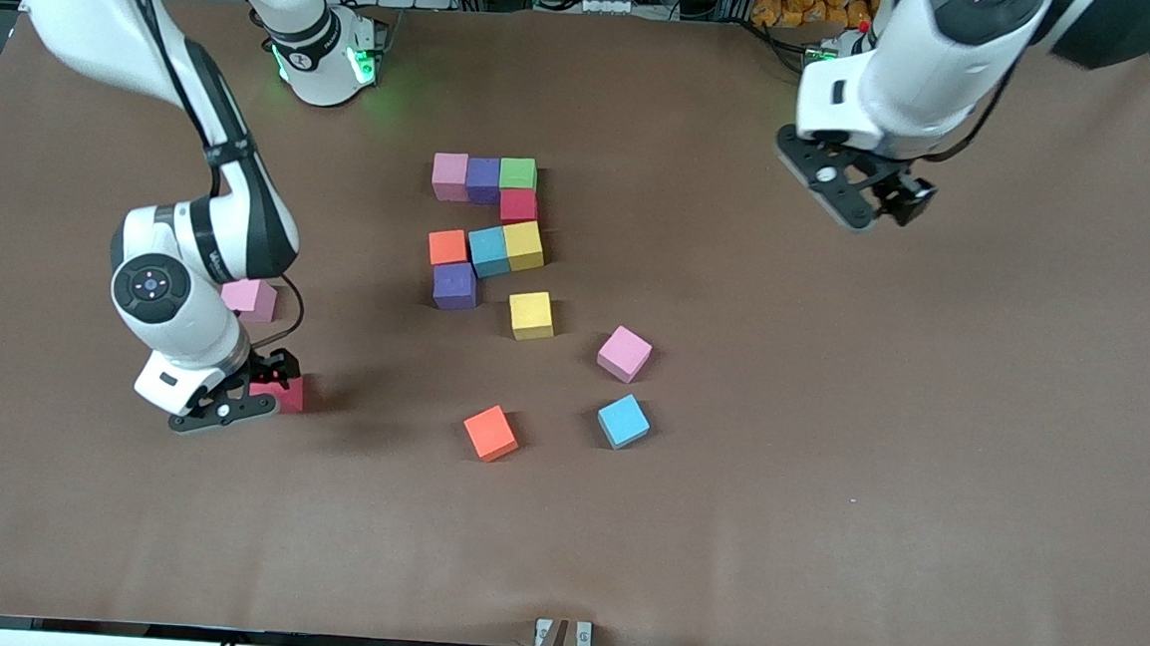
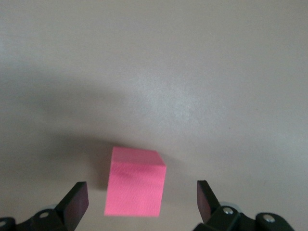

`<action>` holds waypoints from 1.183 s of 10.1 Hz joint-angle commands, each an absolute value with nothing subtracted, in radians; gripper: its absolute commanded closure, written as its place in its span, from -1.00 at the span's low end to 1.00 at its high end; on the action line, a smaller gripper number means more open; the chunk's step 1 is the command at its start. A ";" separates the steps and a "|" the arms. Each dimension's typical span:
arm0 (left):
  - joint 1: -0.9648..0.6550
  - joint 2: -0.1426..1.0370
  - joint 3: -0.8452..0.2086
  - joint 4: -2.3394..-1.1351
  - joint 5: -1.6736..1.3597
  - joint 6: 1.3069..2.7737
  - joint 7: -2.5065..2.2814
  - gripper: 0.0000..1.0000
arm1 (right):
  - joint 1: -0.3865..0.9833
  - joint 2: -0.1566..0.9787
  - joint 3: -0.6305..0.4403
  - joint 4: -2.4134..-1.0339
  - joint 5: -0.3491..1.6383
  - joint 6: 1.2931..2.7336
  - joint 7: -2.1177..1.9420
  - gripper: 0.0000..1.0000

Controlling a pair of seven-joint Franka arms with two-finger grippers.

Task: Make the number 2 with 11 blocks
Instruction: 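Grasp the pink cube with the right gripper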

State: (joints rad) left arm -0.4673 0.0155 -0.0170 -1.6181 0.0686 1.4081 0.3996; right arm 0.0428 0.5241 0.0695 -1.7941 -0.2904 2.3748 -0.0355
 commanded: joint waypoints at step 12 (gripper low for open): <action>-0.382 0.061 -0.008 -1.456 0.091 1.378 0.175 -1.00 | -0.028 0.617 0.089 -1.838 -0.132 2.503 -0.124 -0.44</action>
State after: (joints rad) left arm -0.3857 0.0456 -0.0049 -1.4881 0.0968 1.3989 0.2093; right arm -0.0073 0.6152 0.0696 -1.8162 -0.1575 2.4721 -0.0977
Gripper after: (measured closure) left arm 0.000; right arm 0.075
